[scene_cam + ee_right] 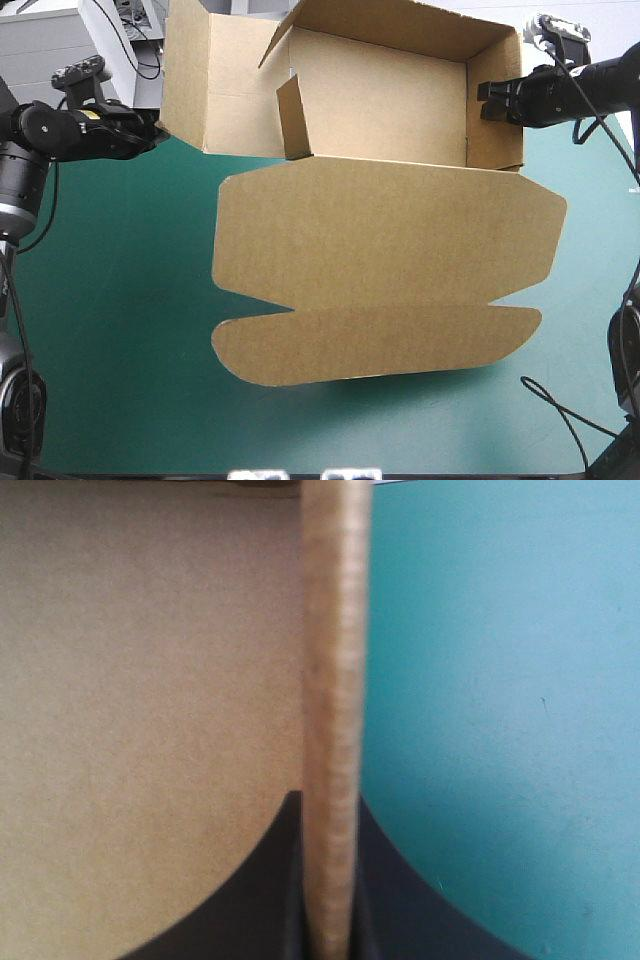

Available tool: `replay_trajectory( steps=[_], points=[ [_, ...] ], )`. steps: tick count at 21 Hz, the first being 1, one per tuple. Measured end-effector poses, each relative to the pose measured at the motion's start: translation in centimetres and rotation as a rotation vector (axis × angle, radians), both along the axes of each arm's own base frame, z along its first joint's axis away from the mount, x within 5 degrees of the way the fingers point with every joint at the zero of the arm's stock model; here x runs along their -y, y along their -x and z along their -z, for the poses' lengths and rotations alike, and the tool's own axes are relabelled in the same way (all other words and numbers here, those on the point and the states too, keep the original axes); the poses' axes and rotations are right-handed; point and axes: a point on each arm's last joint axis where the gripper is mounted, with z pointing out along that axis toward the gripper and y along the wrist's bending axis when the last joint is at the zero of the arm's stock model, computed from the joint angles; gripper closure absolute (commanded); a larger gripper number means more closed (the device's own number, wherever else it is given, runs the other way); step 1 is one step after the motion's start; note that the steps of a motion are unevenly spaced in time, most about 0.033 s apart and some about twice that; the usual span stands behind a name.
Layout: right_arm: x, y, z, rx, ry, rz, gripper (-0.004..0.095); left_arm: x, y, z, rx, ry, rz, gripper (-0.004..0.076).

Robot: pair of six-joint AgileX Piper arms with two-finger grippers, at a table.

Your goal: Fold the box

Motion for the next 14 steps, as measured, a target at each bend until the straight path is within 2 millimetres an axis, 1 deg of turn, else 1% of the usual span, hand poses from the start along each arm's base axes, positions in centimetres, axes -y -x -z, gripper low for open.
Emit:
replay_trajectory(
  steps=[3, 4, 5, 7, 9, 11, 14],
  points=[
    [-0.2, 0.2, -0.3, 0.014, -0.011, -0.017, 0.0922, 1.2, -0.4, -0.1, 0.024, 0.116, 0.096, 0.0731],
    [-0.3, 0.2, -0.4, 0.02, -0.016, -0.027, 0.0922, 1.9, -0.4, -0.4, 0.048, 0.183, 0.154, 0.0731],
    [-0.3, 0.2, -0.4, 0.021, -0.019, -0.029, 0.0922, 2.1, -0.4, -0.5, 0.058, 0.202, 0.176, 0.0731],
    [-0.4, 0.2, -0.4, 0.025, -0.023, -0.037, 0.0922, 3.1, 0.0, -1.2, 0.08, 0.297, 0.27, 0.0731],
    [-0.3, 0.2, -0.4, 0.026, -0.019, -0.037, 0.0922, 3.7, 0.4, -1.6, 0.092, 0.355, 0.344, 0.0731],
    [-0.3, 0.2, -0.4, 0.027, -0.018, -0.038, 0.0922, 4.2, 0.7, -2.0, 0.099, 0.408, 0.399, 0.0731],
    [-0.3, 0.2, -0.4, 0.028, -0.016, -0.039, 0.0922, 4.4, 1.5, -2.5, 0.117, 0.402, 0.455, 0.0731]
  ],
)
